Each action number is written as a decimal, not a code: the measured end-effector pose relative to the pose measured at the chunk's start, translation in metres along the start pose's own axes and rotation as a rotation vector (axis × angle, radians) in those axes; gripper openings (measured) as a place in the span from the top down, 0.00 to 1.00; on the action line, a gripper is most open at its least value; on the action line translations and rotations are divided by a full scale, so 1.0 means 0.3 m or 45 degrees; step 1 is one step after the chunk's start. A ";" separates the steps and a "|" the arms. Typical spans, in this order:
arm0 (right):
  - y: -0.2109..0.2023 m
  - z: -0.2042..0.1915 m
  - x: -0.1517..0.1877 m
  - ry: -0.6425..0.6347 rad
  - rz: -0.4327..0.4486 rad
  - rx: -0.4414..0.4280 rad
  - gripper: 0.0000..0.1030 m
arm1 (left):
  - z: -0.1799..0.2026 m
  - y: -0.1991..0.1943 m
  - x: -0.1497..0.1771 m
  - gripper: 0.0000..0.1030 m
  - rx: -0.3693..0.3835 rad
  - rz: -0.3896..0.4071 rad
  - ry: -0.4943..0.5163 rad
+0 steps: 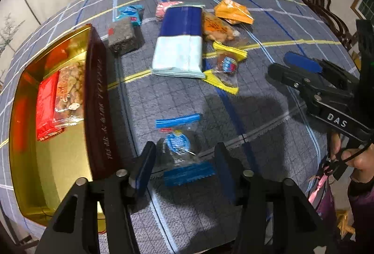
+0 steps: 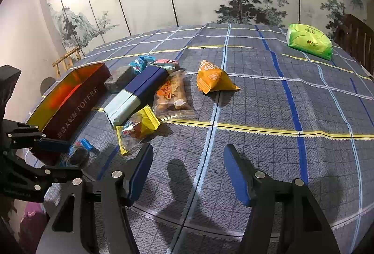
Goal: Organize snacks
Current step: 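Lift the blue candy packets with the left gripper while the right gripper grasps the orange triangular bag, then lower the blue candy packets into the gold tin and open the left gripper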
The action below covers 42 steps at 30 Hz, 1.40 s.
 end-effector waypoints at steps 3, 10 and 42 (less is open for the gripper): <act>0.000 -0.001 0.000 0.000 -0.001 -0.001 0.38 | -0.032 -0.001 -0.006 0.79 -0.009 -0.001 -0.035; -0.002 0.001 0.001 0.006 0.003 0.000 0.37 | -0.004 -0.003 -0.009 0.80 -0.028 -0.032 0.019; 0.310 0.061 -0.341 -0.127 -0.142 0.091 0.64 | -0.168 -0.290 0.032 0.80 0.154 0.300 -0.269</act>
Point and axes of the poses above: each gripper's, at about its wrist camera, not at the fingertips, and y roughly the way its jaws point, z to its right, x to its underside, the point moved 1 cm from there along y, roughly the way its jaws point, and after that the axes turned 9 degrees about y, right-handed, at the moved point
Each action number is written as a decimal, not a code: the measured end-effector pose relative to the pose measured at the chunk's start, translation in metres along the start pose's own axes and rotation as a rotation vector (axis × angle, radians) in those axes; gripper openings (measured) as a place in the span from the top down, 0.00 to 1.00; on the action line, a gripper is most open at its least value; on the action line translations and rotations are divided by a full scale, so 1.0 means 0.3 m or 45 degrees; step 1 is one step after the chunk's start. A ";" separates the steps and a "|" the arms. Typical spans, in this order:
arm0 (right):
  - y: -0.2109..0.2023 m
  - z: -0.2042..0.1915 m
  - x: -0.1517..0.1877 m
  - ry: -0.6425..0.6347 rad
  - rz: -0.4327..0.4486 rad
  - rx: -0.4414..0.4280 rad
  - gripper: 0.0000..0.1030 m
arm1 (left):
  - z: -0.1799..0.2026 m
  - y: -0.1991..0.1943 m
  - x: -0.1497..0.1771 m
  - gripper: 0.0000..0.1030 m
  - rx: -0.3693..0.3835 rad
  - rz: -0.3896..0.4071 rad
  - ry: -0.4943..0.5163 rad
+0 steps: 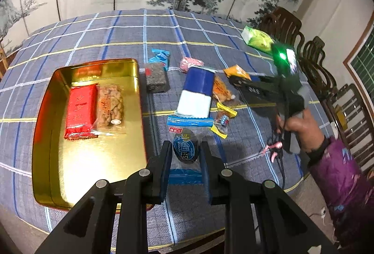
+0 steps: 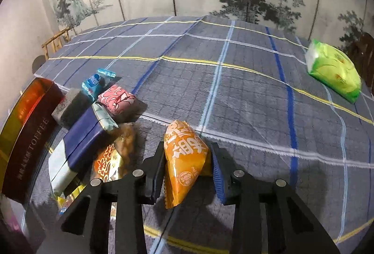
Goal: Organize snacks
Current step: 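Lower the blue candy packets into the gold tin and open the left gripper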
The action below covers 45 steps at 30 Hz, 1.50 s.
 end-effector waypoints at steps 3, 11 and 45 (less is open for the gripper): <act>-0.055 0.008 0.043 0.043 0.039 -0.013 0.64 | -0.023 -0.019 0.004 0.80 -0.024 0.021 -0.013; -0.154 0.073 0.164 0.182 0.092 0.106 0.64 | -0.160 -0.086 0.033 0.80 -0.110 0.063 -0.097; -0.154 0.092 0.173 0.196 0.076 0.165 0.64 | -0.382 -0.048 0.151 0.80 -0.371 0.023 -0.139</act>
Point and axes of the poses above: each gripper's, at about its wrist camera, not at the fingertips, and y roughly the way its jaws point, z to its right, x to its underside, the point moved 1 cm from there along y, roughly the way its jaws point, and after that the axes turned 9 degrees about y, right-handed, at the moved point
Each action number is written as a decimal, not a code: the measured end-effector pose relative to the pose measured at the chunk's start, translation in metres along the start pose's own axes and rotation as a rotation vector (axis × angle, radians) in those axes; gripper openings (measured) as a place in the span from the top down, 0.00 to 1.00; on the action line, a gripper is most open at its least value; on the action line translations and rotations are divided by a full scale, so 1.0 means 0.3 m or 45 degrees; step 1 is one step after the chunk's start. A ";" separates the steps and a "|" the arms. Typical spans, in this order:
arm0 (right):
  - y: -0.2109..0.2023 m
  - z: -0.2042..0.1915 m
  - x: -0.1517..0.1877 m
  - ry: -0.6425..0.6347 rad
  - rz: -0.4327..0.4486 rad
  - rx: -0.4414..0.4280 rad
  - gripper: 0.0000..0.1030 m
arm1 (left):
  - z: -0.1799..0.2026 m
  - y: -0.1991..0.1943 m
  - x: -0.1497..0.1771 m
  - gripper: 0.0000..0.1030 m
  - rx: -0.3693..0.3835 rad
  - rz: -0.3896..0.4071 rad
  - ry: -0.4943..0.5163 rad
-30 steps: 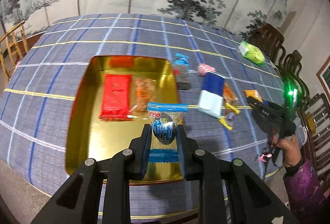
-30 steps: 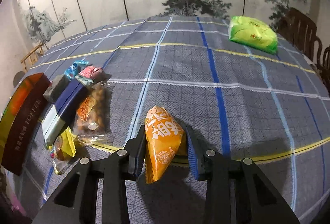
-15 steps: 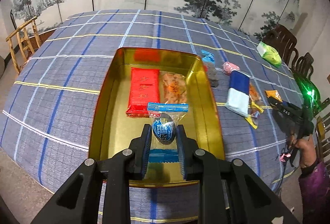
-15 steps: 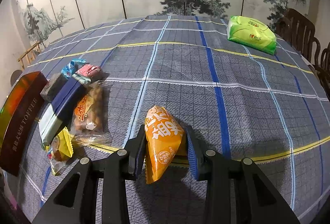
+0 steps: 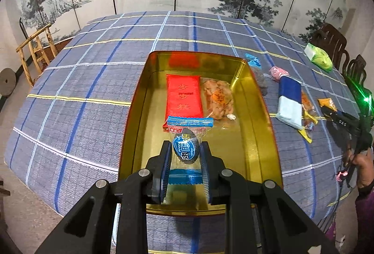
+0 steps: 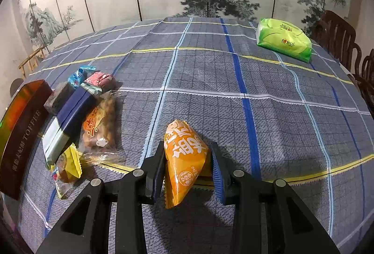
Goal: Organize snacks
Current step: 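Lower the blue candy packets into the gold tin and open the left gripper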
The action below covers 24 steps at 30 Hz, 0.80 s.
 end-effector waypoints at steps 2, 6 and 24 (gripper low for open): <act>-0.001 0.003 0.002 0.000 0.001 0.003 0.64 | -0.001 0.004 0.003 0.80 -0.006 -0.003 -0.001; -0.002 0.004 0.002 0.000 0.001 0.005 0.64 | -0.005 0.014 0.009 0.79 -0.024 -0.009 0.002; -0.009 0.007 0.006 0.004 0.000 0.007 0.64 | -0.017 0.018 0.018 0.67 -0.086 -0.013 -0.004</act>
Point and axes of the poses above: each gripper's, at about its wrist camera, not at the fingertips, and y roughly the way its jaws point, z to its right, x to its underside, the point moved 1 cm from there along y, roughly the way its jaws point, and after that the axes turned 9 degrees about y, right-handed, at the moved point
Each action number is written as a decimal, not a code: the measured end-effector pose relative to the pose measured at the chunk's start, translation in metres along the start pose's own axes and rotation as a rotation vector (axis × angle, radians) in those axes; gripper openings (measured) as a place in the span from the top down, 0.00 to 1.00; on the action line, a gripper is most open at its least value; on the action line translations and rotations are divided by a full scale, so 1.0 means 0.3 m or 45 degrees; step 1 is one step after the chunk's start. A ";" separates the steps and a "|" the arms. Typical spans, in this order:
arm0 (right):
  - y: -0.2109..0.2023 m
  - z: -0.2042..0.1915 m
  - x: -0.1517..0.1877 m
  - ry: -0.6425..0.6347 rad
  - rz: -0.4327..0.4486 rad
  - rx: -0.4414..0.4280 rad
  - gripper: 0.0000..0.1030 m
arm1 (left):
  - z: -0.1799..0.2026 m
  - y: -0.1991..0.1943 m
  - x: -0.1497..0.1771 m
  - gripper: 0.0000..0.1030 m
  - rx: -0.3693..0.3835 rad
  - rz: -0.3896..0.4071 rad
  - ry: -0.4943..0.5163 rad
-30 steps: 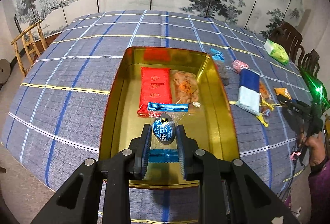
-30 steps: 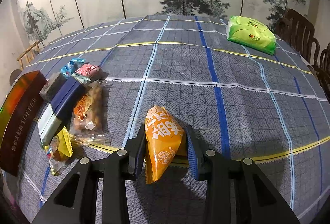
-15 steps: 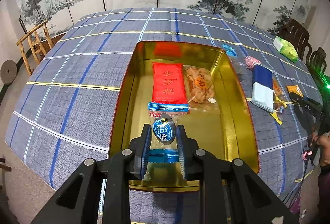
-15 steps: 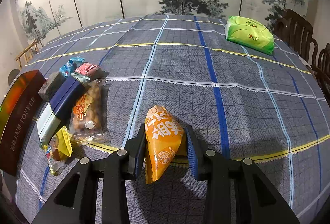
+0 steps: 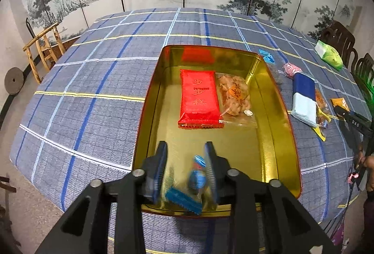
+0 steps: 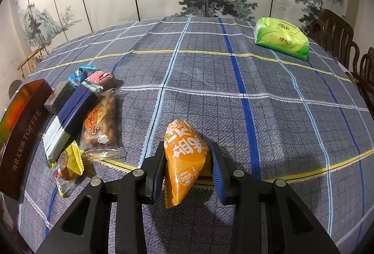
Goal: Organize snacks
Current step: 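Lower the blue candy packets into the gold tin and open the left gripper, then place the orange triangular bag into the gold tin with the right gripper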
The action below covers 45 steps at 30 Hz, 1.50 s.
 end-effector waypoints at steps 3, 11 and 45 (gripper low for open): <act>-0.010 0.009 0.011 0.034 0.000 -0.014 0.64 | -0.007 -0.024 0.000 0.52 -0.047 0.030 0.004; -0.061 0.001 0.055 0.119 -0.045 -0.103 0.64 | -0.071 -0.110 0.006 0.35 -0.125 0.121 -0.094; -0.167 -0.939 0.143 -0.296 -0.264 -0.678 0.60 | -0.141 -0.228 0.112 0.24 -0.114 0.175 -0.097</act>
Point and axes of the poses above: each gripper's, at about its wrist camera, not at the fingertips, and y roughly the way its jaws point, z to its right, x to its underside, the point moved 1 cm from there along y, roughly the way its jaws point, and after that the axes turned 9 degrees about y, right-handed, at the moved point
